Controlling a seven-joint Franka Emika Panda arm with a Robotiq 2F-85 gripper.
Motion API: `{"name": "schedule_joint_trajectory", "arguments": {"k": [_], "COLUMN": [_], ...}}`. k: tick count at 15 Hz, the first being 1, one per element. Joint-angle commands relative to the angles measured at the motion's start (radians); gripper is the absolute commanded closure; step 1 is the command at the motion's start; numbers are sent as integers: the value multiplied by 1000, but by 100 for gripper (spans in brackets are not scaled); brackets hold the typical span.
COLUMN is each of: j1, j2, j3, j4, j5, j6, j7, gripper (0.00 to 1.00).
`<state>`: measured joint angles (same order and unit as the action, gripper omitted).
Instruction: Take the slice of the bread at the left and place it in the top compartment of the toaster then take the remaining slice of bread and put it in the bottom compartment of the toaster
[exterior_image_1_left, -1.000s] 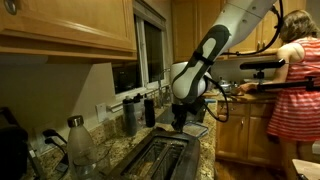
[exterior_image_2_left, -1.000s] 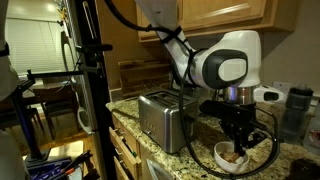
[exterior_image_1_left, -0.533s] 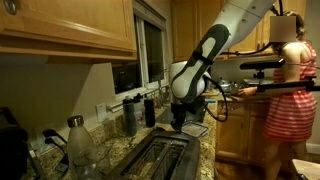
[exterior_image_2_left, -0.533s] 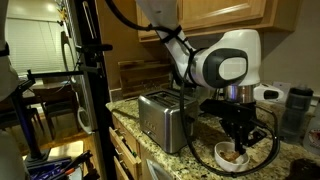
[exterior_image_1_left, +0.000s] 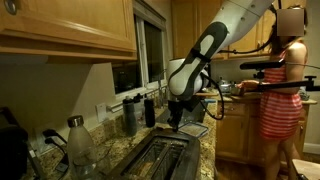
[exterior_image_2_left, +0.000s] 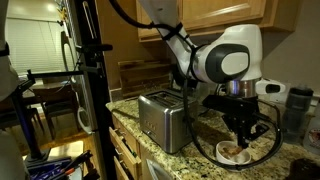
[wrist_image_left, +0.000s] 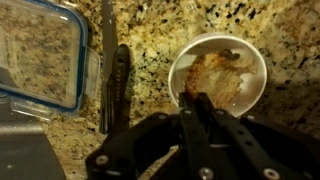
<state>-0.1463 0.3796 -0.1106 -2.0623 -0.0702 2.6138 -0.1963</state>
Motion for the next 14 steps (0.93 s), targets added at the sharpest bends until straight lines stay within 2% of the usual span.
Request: {"name": "schedule_joint_trajectory", "arguments": {"k": [1,14], "j1": [4,49], "j2": [-26,-111], "j3": [4,6], "j4": [15,58], "j5": [-5,-85], "j6": [-40,-124], "j7": [20,20], "gripper": [91,91]}}
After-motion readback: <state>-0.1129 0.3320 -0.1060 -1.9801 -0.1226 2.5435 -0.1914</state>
